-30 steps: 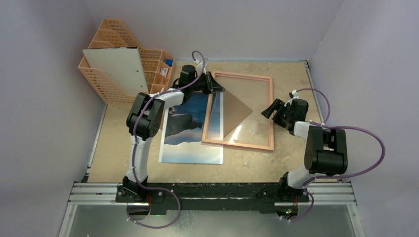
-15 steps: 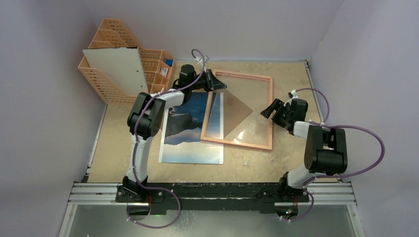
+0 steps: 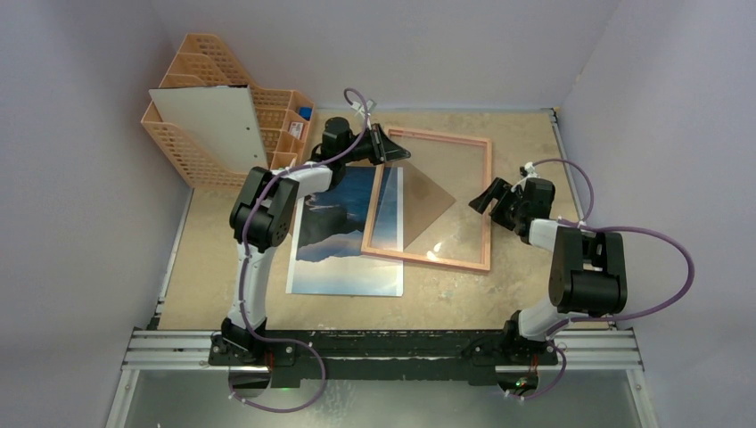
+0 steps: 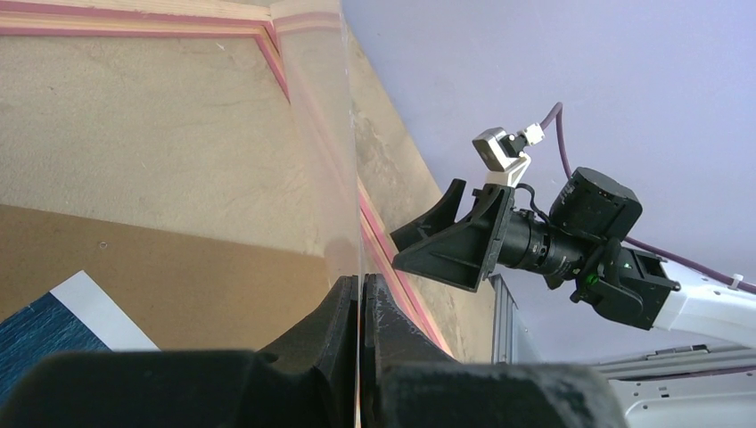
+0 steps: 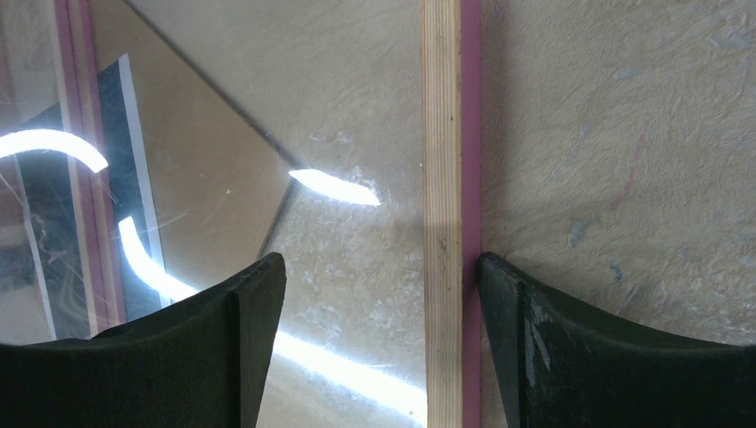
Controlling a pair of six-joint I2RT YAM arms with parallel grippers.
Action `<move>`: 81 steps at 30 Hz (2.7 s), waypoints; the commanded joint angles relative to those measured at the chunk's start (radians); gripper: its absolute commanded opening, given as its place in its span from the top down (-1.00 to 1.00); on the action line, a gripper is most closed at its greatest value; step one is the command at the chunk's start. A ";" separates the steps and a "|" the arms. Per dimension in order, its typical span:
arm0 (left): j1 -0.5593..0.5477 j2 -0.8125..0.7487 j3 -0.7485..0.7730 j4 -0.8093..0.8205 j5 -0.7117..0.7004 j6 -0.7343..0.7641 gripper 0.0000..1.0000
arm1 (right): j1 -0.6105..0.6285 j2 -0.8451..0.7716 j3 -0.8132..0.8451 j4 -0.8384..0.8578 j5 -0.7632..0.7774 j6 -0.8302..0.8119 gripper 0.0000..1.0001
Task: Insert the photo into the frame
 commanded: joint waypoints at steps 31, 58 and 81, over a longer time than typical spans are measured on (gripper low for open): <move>0.015 -0.025 -0.115 0.229 -0.161 -0.117 1.00 | 0.034 -0.154 -0.043 -0.123 0.064 0.157 -0.68; 0.020 0.087 0.015 0.015 -0.182 -0.148 1.00 | 0.031 -0.186 -0.075 -0.121 0.158 0.286 -0.66; 0.005 0.137 0.081 0.144 -0.102 -0.106 1.00 | 0.031 -0.057 -0.097 -0.056 0.108 0.195 -0.63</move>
